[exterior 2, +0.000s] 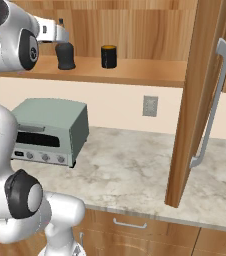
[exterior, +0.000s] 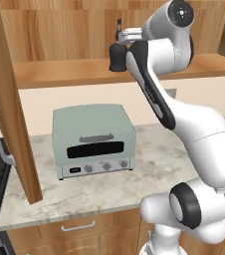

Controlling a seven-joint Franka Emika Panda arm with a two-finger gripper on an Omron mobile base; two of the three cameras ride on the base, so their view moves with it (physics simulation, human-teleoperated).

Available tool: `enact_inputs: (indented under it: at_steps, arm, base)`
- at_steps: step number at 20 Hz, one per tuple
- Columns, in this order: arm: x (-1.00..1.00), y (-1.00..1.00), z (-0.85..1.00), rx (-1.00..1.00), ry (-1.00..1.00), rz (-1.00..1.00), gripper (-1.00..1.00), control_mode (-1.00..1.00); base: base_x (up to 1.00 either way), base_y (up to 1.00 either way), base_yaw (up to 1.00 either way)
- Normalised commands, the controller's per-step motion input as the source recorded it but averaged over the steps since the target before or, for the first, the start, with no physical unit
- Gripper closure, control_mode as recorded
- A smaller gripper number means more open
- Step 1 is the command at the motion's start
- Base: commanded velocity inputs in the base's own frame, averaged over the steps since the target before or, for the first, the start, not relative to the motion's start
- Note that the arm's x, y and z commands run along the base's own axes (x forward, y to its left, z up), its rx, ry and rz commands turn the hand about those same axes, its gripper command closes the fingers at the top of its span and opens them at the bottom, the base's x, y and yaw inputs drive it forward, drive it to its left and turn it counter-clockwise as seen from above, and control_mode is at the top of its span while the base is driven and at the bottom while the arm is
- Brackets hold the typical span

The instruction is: Open the cabinet directly in front. Then move the liquor and the mug to the dining counter with the candle on it.

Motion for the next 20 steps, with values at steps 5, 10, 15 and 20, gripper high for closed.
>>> enact_inputs:
  at_steps: [5, 10, 15, 20]
  arm:
    - [0.57, 0.03, 0.00, 0.00, 0.03, 0.00, -1.00, -1.00]
    - [0.53, 0.13, 0.00, 0.01, 0.07, 0.00, -1.00, -1.00]
    - [0.35, 0.22, 0.00, 0.00, 0.06, 0.00, -1.00, -1.00]
    - [0.11, 0.07, -0.01, 0.01, 0.00, 0.00, -1.00, -1.00]
  base:
    - [0.00, 0.00, 0.00]
    - [0.00, 0.00, 0.00]
    - [0.00, 0.00, 0.00]
    - [0.00, 0.00, 0.00]
